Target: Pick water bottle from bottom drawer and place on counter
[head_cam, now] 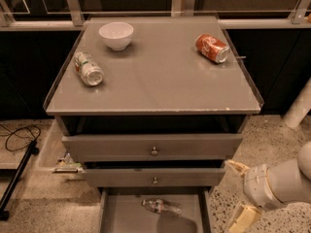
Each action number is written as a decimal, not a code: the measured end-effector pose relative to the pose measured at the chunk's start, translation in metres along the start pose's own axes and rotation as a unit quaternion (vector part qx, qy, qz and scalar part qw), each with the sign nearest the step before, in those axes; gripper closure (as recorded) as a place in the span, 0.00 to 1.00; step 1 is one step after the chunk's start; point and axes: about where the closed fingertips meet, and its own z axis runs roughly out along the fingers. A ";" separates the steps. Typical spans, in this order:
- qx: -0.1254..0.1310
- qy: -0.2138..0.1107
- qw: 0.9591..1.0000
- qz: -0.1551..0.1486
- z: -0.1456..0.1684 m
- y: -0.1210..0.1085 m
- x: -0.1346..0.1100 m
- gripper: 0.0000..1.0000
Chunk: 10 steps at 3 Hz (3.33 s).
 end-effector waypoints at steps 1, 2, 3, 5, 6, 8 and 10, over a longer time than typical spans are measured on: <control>0.000 -0.016 1.000 0.008 0.018 0.001 0.008 0.00; 0.001 -0.035 0.999 0.021 0.072 -0.008 0.036 0.00; 0.012 -0.050 0.998 0.033 0.134 -0.022 0.069 0.00; -0.001 -0.074 0.996 0.056 0.241 -0.037 0.116 0.00; -0.001 -0.074 0.996 0.056 0.241 -0.037 0.116 0.00; 0.011 -0.072 0.995 0.069 0.277 -0.030 0.148 0.00; -0.003 -0.133 0.989 0.071 0.352 -0.019 0.204 0.00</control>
Offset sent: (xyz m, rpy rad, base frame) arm 0.0468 0.0045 -0.1798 0.1386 -0.0098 -0.0964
